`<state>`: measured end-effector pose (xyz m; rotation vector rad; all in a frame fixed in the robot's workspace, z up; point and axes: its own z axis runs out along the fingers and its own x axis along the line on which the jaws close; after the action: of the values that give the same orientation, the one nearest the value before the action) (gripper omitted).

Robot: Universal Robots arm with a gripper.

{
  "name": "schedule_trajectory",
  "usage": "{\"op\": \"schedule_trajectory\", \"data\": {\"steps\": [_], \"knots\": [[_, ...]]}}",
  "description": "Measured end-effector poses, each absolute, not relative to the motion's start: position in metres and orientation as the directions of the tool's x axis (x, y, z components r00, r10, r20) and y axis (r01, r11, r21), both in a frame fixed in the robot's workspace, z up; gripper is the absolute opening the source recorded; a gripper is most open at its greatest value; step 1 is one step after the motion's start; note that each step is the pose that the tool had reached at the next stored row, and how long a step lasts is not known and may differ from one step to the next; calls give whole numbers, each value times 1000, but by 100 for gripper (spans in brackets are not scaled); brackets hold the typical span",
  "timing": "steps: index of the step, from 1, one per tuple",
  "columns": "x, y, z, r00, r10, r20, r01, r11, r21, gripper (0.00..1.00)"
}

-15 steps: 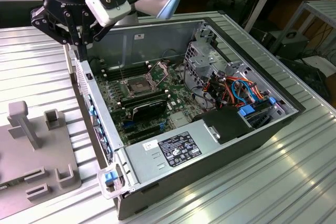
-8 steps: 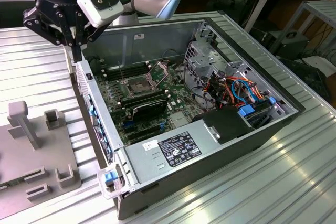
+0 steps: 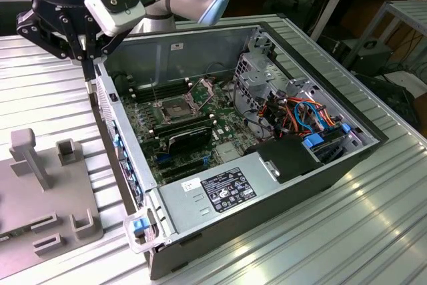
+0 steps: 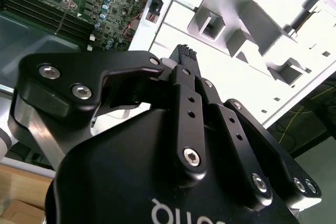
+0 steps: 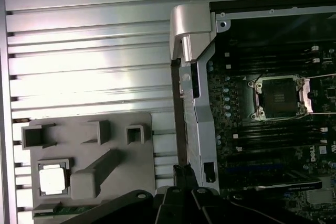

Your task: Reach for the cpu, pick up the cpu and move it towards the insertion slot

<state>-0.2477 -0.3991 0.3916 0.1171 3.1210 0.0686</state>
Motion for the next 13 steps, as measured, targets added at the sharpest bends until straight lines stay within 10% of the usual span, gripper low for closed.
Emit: {"op": "schedule_trajectory", "data": {"steps": [13], "knots": [[-265,-399,391,-997,75,-16,75,996,45,11]]}}
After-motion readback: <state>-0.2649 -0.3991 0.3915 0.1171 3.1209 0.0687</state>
